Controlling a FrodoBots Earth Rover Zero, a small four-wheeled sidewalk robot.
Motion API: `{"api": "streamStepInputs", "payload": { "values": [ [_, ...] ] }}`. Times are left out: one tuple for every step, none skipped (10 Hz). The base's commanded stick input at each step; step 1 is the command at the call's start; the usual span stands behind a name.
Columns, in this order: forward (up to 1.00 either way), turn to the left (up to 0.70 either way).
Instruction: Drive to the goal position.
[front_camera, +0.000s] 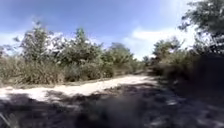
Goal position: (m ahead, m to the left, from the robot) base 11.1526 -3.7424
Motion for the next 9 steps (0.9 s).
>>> {"api": "streamStepInputs", "payload": {
  "values": [
    [0.85, 0.0],
    [0.85, 0.0],
    [0.85, 0.0],
    [0.85, 0.0],
    [0.85, 0.0],
    [0.85, 0.0],
    [0.85, 0.0],
    [0.85, 0.0],
    [0.85, 0.0]
  ]
}}
